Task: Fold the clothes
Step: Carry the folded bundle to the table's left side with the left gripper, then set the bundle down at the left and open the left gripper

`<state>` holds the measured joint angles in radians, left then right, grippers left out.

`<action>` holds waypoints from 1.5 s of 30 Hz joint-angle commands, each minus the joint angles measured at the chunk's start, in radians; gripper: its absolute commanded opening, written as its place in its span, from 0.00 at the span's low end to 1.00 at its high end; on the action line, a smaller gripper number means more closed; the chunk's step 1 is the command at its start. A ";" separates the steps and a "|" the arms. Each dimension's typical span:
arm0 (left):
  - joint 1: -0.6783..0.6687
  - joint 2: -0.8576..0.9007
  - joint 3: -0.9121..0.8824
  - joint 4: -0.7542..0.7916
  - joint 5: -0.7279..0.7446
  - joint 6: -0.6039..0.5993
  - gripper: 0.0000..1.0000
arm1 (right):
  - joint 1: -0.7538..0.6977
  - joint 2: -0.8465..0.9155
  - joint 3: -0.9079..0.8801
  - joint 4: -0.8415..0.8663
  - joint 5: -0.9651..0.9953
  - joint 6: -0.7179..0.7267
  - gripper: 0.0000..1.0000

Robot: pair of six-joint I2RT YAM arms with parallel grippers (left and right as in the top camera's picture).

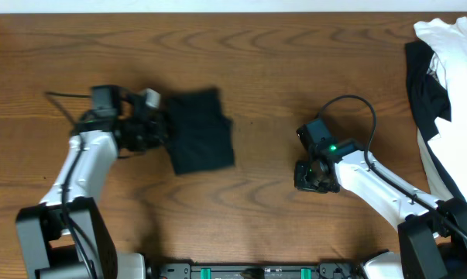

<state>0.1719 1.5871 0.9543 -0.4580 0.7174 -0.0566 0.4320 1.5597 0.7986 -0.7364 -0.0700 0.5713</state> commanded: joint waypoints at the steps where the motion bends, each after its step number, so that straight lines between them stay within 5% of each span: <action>1: 0.103 -0.017 0.026 0.058 -0.089 -0.090 0.06 | -0.006 0.000 -0.005 -0.008 0.018 -0.012 0.16; 13: 0.370 -0.016 0.026 0.185 -0.452 -0.235 0.07 | -0.006 0.000 -0.005 -0.046 0.018 -0.019 0.15; 21: 0.436 0.010 0.025 0.201 -0.476 -0.268 0.09 | -0.006 0.000 -0.005 -0.051 0.018 -0.024 0.15; 23: 0.440 0.018 0.024 0.198 -0.475 -0.275 0.23 | -0.006 0.000 -0.005 -0.055 0.018 -0.027 0.15; 24: 0.440 0.023 0.024 0.198 -0.475 -0.296 0.39 | -0.006 0.000 -0.005 -0.057 0.018 -0.028 0.15; 25: 0.440 0.026 0.024 0.194 -0.471 -0.314 0.70 | -0.006 0.000 -0.005 -0.058 0.018 -0.030 0.15; 27: 0.440 0.027 0.024 0.183 -0.436 -0.337 1.00 | -0.006 0.000 -0.005 -0.057 0.018 -0.031 0.15; 36: 0.440 0.023 0.024 0.161 -0.144 -0.413 0.98 | -0.006 0.000 -0.005 -0.058 0.018 -0.031 0.15; 45: 0.440 -0.002 0.024 0.130 -0.060 -0.413 0.98 | -0.006 0.000 -0.005 -0.057 0.018 -0.031 0.16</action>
<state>0.6079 1.6043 0.9550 -0.3153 0.6029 -0.4568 0.4320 1.5597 0.7979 -0.7925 -0.0666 0.5537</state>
